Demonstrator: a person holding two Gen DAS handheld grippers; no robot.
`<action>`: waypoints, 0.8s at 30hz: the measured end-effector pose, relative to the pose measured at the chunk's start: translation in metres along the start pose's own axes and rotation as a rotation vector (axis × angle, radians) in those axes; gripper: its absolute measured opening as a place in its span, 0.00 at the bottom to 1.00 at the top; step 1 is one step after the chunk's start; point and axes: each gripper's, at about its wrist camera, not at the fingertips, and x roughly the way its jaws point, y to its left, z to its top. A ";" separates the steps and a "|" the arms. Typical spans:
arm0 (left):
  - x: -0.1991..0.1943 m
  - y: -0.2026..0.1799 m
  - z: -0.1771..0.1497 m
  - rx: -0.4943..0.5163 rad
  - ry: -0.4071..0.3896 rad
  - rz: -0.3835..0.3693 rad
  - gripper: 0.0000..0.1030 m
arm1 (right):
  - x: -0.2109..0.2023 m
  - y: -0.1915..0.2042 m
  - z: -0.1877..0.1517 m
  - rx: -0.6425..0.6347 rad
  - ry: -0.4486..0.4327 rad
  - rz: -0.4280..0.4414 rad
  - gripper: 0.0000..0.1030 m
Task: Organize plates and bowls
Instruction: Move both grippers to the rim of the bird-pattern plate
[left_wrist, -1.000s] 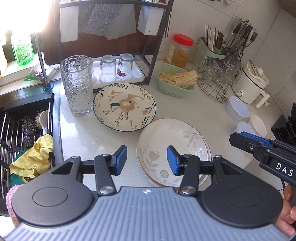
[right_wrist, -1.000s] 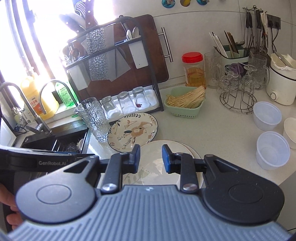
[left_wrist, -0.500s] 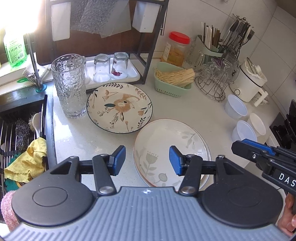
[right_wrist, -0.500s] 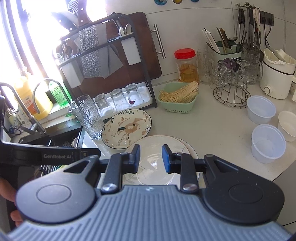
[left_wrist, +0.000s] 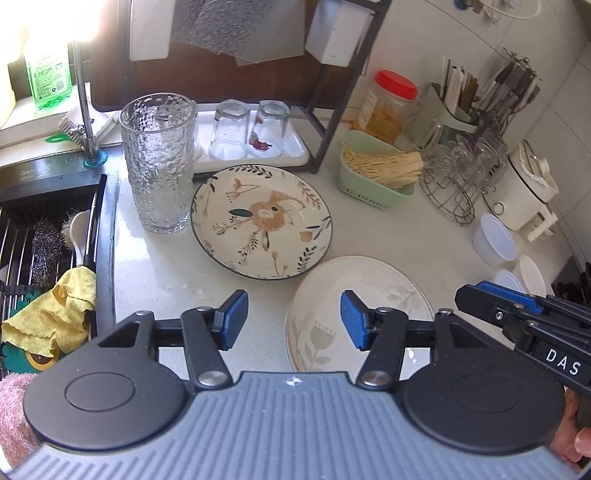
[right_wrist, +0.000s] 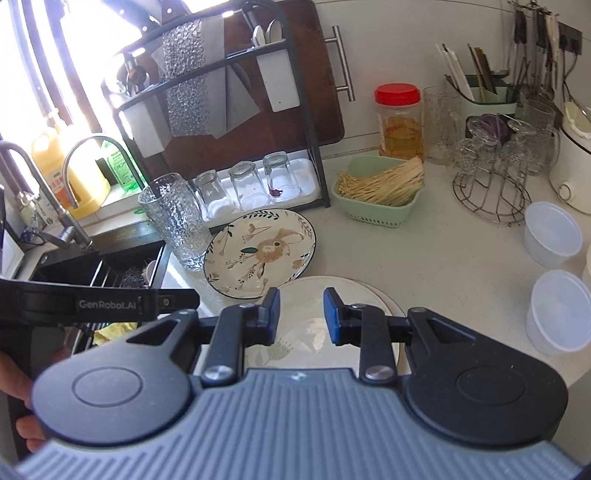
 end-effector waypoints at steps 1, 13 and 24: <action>0.004 0.002 0.001 -0.008 0.002 0.012 0.60 | 0.005 -0.001 0.003 -0.009 0.007 0.003 0.29; 0.041 0.039 0.011 -0.162 0.009 0.121 0.60 | 0.073 -0.023 0.028 -0.060 0.105 0.090 0.29; 0.088 0.054 0.018 -0.252 0.057 0.163 0.60 | 0.144 -0.040 0.055 -0.114 0.174 0.166 0.41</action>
